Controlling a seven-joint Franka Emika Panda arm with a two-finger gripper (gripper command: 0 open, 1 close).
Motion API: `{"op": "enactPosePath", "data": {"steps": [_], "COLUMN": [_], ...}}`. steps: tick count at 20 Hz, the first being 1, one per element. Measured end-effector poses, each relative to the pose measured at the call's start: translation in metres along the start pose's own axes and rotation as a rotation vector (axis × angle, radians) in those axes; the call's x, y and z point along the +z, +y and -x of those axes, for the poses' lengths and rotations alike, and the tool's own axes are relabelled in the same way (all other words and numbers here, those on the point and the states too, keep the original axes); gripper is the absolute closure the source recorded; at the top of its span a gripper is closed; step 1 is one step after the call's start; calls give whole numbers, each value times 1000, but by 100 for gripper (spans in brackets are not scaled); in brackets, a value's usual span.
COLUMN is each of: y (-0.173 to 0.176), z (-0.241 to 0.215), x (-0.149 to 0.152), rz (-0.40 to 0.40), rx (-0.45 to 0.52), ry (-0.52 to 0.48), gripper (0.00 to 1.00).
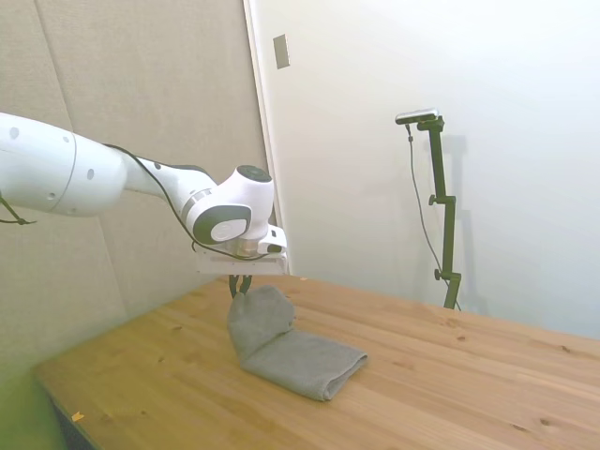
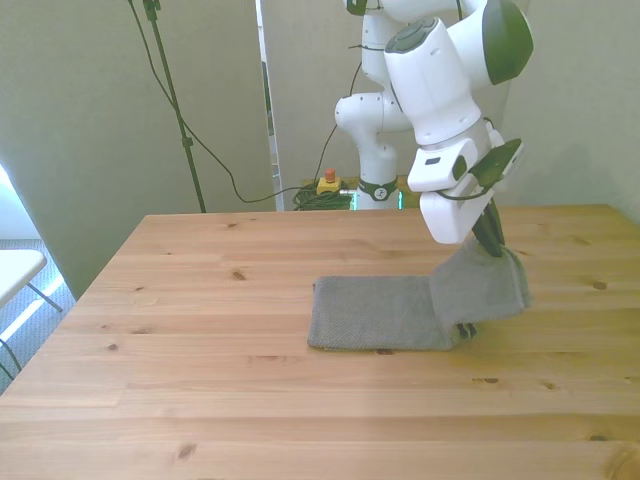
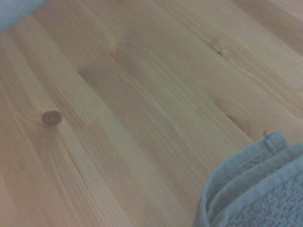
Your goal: Unfold the towel
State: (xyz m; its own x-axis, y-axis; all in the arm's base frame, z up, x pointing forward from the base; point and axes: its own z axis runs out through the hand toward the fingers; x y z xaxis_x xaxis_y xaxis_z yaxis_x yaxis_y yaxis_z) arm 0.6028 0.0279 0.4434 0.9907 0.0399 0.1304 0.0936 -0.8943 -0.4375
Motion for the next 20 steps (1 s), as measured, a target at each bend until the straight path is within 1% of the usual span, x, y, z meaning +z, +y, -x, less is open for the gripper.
{"op": "enactPosePath", "data": {"steps": [4,5,8,11,16,20], "y": [-16,-20,-28,-33,-42,-44], "z": [-16,-19,-23,-23,-22,-24], "x": [13,17,32,42,43,41], "rz": [-25,-26,-8,-15,-42,-47], "rx": [-41,-53,-88,-104,-151,-166], "ry": [-44,-58,-95,-133,-193,-199], "gripper": [100,0,0,0,0,0]}}
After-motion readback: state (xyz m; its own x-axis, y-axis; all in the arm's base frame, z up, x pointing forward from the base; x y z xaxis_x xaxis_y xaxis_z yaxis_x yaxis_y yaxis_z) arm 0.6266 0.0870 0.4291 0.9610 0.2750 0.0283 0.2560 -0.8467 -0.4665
